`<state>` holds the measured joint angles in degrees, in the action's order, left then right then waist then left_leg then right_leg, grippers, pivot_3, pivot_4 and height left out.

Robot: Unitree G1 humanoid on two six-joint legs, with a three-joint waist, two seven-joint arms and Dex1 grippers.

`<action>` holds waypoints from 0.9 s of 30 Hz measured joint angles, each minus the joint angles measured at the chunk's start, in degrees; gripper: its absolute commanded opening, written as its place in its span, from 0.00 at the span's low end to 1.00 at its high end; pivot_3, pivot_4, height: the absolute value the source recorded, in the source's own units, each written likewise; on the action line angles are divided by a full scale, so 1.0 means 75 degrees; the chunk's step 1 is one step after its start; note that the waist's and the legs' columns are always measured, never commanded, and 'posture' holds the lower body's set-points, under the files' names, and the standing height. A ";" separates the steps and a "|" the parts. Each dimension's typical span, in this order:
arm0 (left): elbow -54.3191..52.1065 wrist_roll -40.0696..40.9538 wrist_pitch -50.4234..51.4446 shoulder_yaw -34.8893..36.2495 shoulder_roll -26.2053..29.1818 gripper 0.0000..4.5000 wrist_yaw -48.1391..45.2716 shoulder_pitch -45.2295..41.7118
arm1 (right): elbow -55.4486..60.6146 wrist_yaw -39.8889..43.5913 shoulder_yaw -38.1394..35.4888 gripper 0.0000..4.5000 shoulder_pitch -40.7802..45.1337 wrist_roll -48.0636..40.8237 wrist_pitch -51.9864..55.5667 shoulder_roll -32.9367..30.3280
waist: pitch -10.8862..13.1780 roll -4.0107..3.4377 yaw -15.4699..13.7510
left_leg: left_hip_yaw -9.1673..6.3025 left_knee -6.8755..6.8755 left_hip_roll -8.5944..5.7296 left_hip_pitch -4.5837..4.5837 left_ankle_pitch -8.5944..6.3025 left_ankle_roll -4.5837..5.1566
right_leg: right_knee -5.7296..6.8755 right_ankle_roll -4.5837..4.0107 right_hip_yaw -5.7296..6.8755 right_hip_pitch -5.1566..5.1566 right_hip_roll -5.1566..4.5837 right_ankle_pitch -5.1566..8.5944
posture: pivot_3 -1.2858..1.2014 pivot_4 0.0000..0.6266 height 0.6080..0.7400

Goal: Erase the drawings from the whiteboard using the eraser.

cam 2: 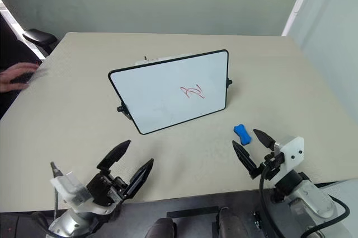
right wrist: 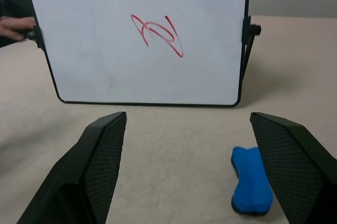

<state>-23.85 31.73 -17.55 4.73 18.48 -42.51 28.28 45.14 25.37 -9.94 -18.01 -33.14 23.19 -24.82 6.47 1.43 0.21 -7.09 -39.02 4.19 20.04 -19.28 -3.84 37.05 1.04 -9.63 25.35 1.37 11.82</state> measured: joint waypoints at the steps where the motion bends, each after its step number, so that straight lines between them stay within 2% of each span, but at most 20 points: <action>1: 0.0097 -0.0072 0.0006 -0.0064 -0.0031 1.00 -0.0001 -0.0017 | 0.0000 -0.0004 -0.0001 0.88 0.0024 -0.0016 0.0020 -0.0007 | 0.0000 0.0001 0.0000 | 0.0000 0.0000 0.0000 0.0001 0.0000 0.0000 | 0.0000 0.0000 0.0000 0.0000 0.0000 0.0000 | 0.52 0.24 1.00; 5: 0.0623 -0.0387 -0.0114 -0.0301 -0.0246 1.00 -0.0068 -0.0169 | 0.0038 -0.0028 -0.0027 0.88 0.0013 -0.0084 0.0100 -0.0014 | -0.0002 0.0007 -0.0002 | 0.0000 -0.0001 -0.0001 0.0002 -0.0003 0.0004 | -0.0002 0.0005 0.0000 -0.0001 -0.0001 0.0003 | 0.52 0.24 1.00; 12: 0.0703 -0.0448 -0.0264 -0.0312 -0.0257 1.00 -0.0158 -0.0167 | 0.0093 -0.0465 -0.0204 0.88 0.0123 -0.0444 0.0660 -0.0038 | -0.0002 0.0007 -0.0001 | 0.0001 -0.0003 -0.0003 0.0002 -0.0004 0.0004 | -0.0002 0.0009 0.0000 -0.0004 0.0000 0.0006 | 0.52 0.24 1.00; 20: 0.0689 -0.0371 -0.0279 -0.0344 -0.0256 1.00 -0.0174 -0.0117 | -0.0575 -0.0817 -0.0287 0.88 0.1619 -0.0974 0.2093 -0.0749 | -0.0004 0.0010 0.0017 | 0.0000 -0.0005 -0.0005 0.0000 -0.0003 0.0006 | -0.0001 0.0009 -0.0001 -0.0008 0.0000 0.0006 | 0.52 0.24 1.00; 23: 0.0692 -0.0254 -0.0273 -0.0229 -0.0211 1.00 -0.0177 -0.0129 | -0.1257 -0.0653 -0.0004 1.00 0.2168 -0.0936 0.2571 -0.1149 | -0.0004 0.0011 0.0010 | -0.0001 -0.0002 -0.0004 0.0002 -0.0003 0.0007 | 0.0000 0.0011 -0.0001 -0.0006 0.0000 0.0006 | 0.52 0.24 1.00; 27: 0.0767 -0.0174 -0.0268 -0.0067 -0.0192 1.00 -0.0186 -0.0188 | -0.2152 -0.0362 0.0461 1.00 0.2693 -0.0747 0.2964 -0.1380 | -0.0004 0.0010 -0.0018 | -0.0002 -0.0002 -0.0004 0.0002 -0.0006 0.0011 | 0.0000 0.0023 -0.0001 -0.0005 -0.0002 0.0014 | 0.52 0.24 1.00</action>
<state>-18.10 30.42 -19.56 4.23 17.04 -43.91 26.86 29.00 22.66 -6.48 2.19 -38.74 45.42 -35.18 6.44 1.50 0.08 -7.11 -39.04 4.16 20.06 -19.32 -3.75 37.05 1.22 -9.64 25.31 1.36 11.92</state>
